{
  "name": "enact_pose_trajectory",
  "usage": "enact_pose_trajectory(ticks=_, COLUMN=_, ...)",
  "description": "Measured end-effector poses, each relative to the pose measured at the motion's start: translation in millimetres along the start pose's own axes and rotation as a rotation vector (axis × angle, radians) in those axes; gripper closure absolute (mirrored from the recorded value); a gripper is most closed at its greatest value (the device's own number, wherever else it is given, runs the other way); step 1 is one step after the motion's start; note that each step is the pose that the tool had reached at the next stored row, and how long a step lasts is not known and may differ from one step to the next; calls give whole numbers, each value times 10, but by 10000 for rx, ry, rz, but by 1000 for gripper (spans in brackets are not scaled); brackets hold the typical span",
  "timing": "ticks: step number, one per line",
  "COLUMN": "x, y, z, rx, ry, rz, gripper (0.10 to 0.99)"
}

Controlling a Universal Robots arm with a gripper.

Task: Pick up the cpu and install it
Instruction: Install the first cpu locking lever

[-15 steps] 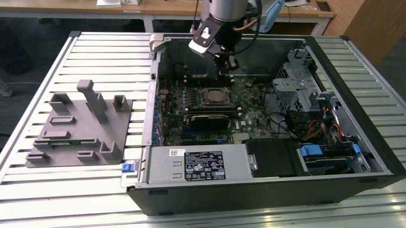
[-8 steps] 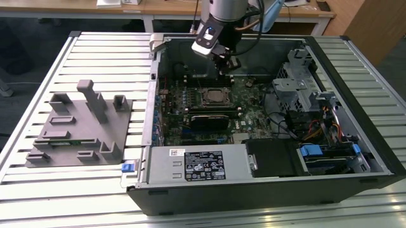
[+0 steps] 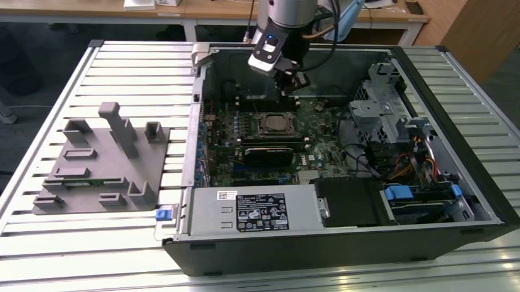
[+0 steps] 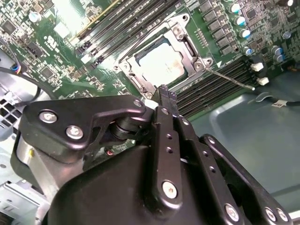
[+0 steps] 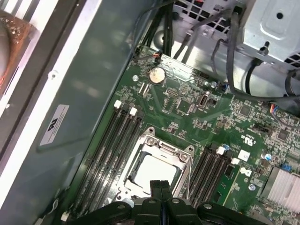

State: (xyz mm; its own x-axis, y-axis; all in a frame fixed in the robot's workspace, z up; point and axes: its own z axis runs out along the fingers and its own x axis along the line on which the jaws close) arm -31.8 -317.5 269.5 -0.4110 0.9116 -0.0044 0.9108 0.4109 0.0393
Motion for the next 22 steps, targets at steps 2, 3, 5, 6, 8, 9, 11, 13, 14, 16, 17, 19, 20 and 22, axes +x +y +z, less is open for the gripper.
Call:
enact_pose_trajectory(ticks=2, x=0, y=0, z=0, rx=0, ry=6, rz=-150, gripper=980)
enact_pose_trajectory(ticks=3, x=0, y=0, z=0, rx=0, ry=8, rz=-220, gripper=980)
enact_pose_trajectory(ticks=5, x=0, y=0, z=0, rx=-1, ry=13, rz=-351, gripper=980)
enact_pose_trajectory(ticks=6, x=0, y=0, z=0, rx=-2, ry=16, rz=-410, gripper=980)
enact_pose_trajectory(ticks=8, x=0, y=-1, z=0, rx=-2, ry=21, rz=-527, gripper=980)
enact_pose_trajectory(ticks=9, x=0, y=-1, z=0, rx=-2, ry=23, rz=-587, gripper=980)
enact_pose_trajectory(ticks=11, x=0, y=-1, z=0, rx=-3, ry=28, rz=-704, gripper=980)
enact_pose_trajectory(ticks=13, x=-1, y=-4, z=0, rx=-4, ry=34, rz=-845, gripper=980)
enact_pose_trajectory(ticks=14, x=0, y=-4, z=0, rx=-4, ry=39, rz=-975, gripper=980)
enact_pose_trajectory(ticks=16, x=0, y=-4, z=0, rx=-5, ry=49, rz=-1275, gripper=980)
enact_pose_trajectory(ticks=17, x=0, y=-4, z=1, rx=-5, ry=54, rz=-1428, gripper=980)
enact_pose_trajectory(ticks=19, x=0, y=-4, z=1, rx=-5, ry=65, rz=-1743, gripper=980)
enact_pose_trajectory(ticks=20, x=0, y=-4, z=1, rx=-6, ry=70, rz=-1888, gripper=980)
enact_pose_trajectory(ticks=22, x=0, y=-5, z=1, rx=-7, ry=80, rz=-2163, gripper=980)
